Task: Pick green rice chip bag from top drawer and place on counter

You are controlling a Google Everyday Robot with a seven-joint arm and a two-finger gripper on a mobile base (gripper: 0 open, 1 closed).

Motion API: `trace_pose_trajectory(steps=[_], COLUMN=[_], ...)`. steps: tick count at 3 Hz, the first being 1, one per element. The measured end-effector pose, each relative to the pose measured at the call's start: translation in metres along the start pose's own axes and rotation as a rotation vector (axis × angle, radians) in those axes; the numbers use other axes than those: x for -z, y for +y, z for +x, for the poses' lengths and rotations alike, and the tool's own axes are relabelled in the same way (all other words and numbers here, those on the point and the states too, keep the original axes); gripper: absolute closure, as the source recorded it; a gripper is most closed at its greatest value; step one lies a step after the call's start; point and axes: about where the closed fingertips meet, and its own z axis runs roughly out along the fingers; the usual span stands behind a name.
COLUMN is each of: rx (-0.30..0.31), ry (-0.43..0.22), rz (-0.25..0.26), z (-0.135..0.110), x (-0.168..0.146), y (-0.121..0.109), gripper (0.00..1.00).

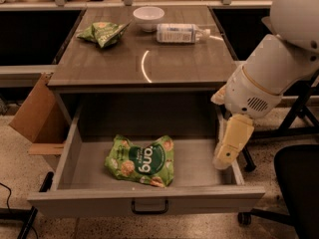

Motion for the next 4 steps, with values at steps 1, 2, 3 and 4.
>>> trace_pose_trajectory(steps=[1,2,3,4], rx=[0.003,0.019,0.023,0.065], ry=[-0.04,-0.107,-0.174,-0.222], rz=[-0.007,-0.007,0.013,0.012], z=[-0.011,-0.033,-0.053,-0.076], x=[-0.028,-0.071,-0.11,-0.143], y=[-0.013,-0.031,-0.045,-0.056], gripper=[0.0,0.0,0.0,0.0])
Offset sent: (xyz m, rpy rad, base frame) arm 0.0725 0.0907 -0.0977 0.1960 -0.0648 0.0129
